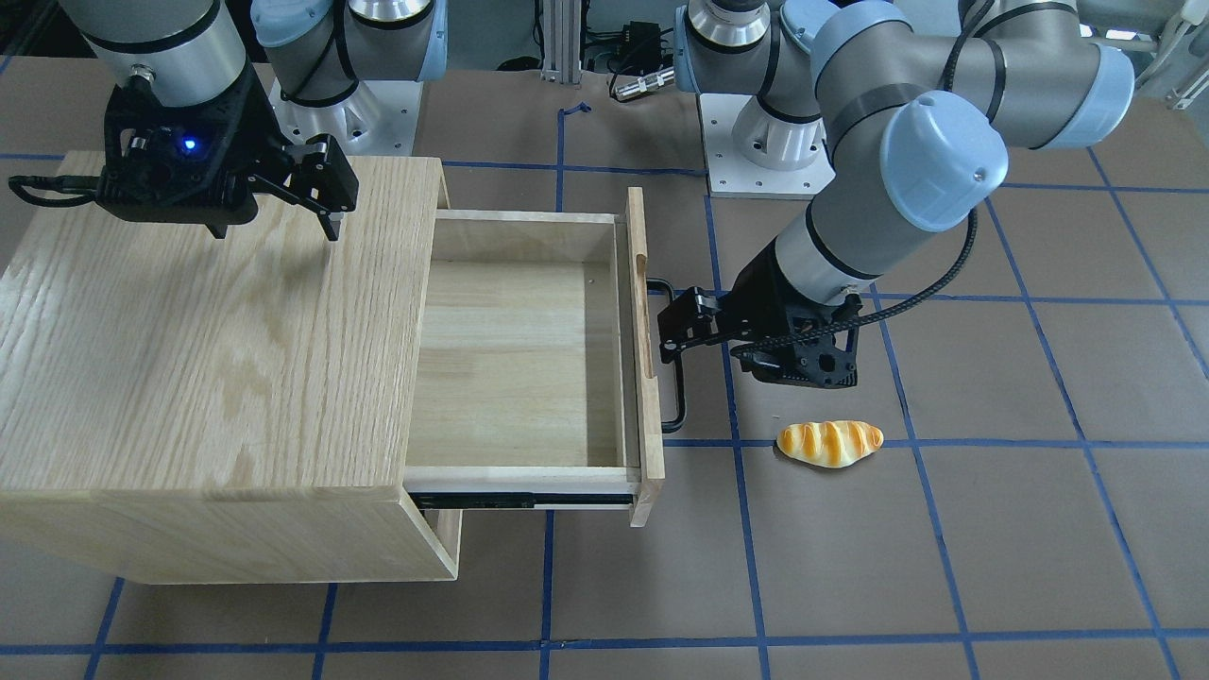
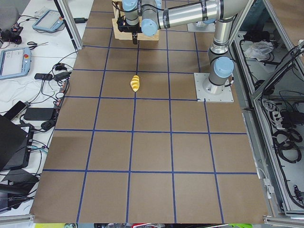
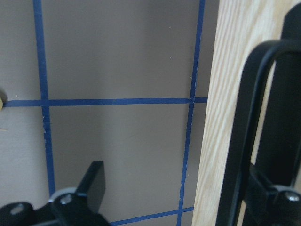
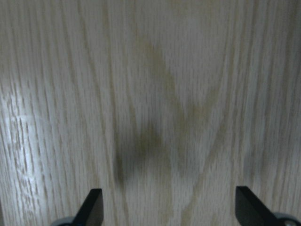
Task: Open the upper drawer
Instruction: 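Pull the drawer handle with the left gripper away from the cabinet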
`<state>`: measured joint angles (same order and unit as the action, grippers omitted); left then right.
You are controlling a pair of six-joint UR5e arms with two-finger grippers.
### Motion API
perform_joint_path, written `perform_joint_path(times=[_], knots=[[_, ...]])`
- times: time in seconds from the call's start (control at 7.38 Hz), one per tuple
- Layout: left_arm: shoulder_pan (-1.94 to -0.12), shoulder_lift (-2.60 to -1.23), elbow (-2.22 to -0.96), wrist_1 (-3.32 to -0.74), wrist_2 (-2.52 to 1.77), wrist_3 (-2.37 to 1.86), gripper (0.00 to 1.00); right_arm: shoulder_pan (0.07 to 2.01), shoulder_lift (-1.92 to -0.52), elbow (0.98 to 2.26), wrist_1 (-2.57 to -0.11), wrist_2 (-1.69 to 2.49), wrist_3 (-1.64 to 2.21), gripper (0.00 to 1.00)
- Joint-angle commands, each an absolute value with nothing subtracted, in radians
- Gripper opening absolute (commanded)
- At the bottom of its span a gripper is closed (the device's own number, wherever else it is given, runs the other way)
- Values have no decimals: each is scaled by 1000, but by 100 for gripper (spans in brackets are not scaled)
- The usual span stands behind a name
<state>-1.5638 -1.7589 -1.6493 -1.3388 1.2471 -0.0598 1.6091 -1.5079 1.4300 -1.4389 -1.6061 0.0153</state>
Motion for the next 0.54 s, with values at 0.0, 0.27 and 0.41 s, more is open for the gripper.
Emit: perform_joint_path(times=[0.0, 0.27, 0.41], knots=[[-1522, -1750, -1657, -1365, 1250, -22, 100, 1609, -1508, 1430, -1439, -1606, 15, 100], [-1493, -1724, -1631, -1425, 1265, -31, 100, 1609, -1508, 1430, -1439, -1606, 15, 100], [-1497, -1679, -1594, -1481, 1334, -31, 100, 1609, -1508, 1430, -1439, -1606, 15, 100]])
